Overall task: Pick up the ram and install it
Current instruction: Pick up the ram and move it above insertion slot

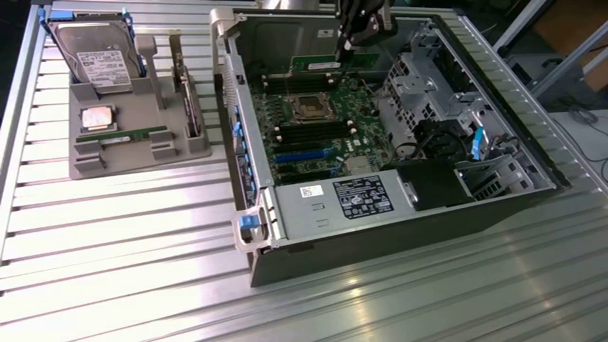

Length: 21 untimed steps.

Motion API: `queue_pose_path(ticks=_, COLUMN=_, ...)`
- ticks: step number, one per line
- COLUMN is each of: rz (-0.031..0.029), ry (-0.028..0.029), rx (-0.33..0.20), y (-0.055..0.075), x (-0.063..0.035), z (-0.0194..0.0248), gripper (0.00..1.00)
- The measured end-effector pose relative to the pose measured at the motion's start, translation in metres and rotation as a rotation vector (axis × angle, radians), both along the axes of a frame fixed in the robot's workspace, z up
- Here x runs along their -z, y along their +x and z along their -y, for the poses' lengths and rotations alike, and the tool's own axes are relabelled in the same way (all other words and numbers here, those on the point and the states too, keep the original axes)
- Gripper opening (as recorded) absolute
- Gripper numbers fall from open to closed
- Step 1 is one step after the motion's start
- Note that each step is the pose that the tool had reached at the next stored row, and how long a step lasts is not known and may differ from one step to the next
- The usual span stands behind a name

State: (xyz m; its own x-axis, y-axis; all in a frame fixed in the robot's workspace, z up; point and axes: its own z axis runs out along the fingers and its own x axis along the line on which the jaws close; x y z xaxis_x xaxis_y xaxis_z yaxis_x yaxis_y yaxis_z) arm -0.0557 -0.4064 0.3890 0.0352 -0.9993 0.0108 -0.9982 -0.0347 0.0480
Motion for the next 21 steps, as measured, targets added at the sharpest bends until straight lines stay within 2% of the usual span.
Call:
queue_pose_path(ticks=5, rz=0.0001, ry=-0.0069, rx=0.009, y=0.02, x=0.0004, z=0.0, gripper=0.13)
queue_pose_path(ticks=8, rz=0.0001, ry=-0.0131, rx=0.015, y=0.04, x=0.0006, z=0.0, gripper=0.13)
queue_pose_path(ticks=12, rz=0.0, ry=-0.016, rx=0.017, y=0.059, x=0.0006, z=0.0, gripper=0.13)
queue_pose_path(ticks=14, rz=0.0, ry=-0.0162, rx=0.017, y=0.065, x=0.0006, z=-0.0001, gripper=0.13)
queue_pose_path(ticks=21, rz=0.0, ry=-0.016, rx=0.018, y=0.066, x=0.0006, z=0.0, gripper=0.13)
